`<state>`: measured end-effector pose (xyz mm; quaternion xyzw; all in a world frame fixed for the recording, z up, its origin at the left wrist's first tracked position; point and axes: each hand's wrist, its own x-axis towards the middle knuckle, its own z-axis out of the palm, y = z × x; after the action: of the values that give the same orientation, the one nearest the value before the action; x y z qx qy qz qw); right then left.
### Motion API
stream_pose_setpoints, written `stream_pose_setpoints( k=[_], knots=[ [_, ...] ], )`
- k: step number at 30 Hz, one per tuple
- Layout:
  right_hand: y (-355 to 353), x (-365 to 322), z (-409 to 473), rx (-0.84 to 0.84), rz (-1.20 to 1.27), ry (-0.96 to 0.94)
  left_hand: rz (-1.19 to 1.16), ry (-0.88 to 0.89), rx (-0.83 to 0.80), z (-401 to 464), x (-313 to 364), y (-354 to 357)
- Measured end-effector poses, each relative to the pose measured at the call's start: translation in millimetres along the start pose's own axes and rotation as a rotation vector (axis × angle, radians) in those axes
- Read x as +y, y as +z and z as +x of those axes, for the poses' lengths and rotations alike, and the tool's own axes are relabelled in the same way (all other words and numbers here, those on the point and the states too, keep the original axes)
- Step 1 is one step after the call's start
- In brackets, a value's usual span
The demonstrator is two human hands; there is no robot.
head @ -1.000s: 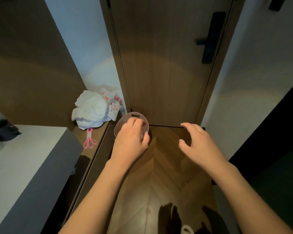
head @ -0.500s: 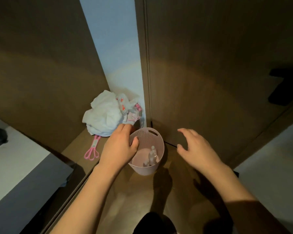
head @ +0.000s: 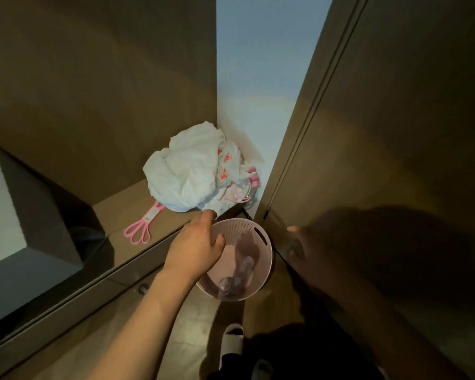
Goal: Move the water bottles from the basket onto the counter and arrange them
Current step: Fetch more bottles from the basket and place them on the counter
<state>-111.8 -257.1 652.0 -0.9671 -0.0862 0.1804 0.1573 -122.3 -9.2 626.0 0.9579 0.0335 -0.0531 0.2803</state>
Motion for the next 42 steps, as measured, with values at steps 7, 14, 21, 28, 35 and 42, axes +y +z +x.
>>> stream_pose_setpoints(
  k=[7, 14, 21, 28, 35, 42],
  knots=[
    [78, 62, 168, -0.187, -0.19, -0.283, 0.048, -0.167, -0.057, 85, -44, 102],
    [335, 168, 342, -0.5, -0.395, -0.348, 0.095, -0.383, -0.28, 161, -154, 381],
    [514, 235, 418, -0.613, -0.549, -0.409, 0.24, -0.506, -0.455, 188, -223, 595],
    [541, 236, 418, -0.507, -0.587, -0.56, 0.239, -0.484, -0.353, 196, -235, 623],
    [461, 204, 404, -0.492, -0.32, -0.42, -0.029, -0.561, -0.135, 173, -222, 535],
    [266, 107, 321, -0.374, -0.155, -0.504, -0.084, -0.573, 0.104, 122, -120, 321]
  ],
)
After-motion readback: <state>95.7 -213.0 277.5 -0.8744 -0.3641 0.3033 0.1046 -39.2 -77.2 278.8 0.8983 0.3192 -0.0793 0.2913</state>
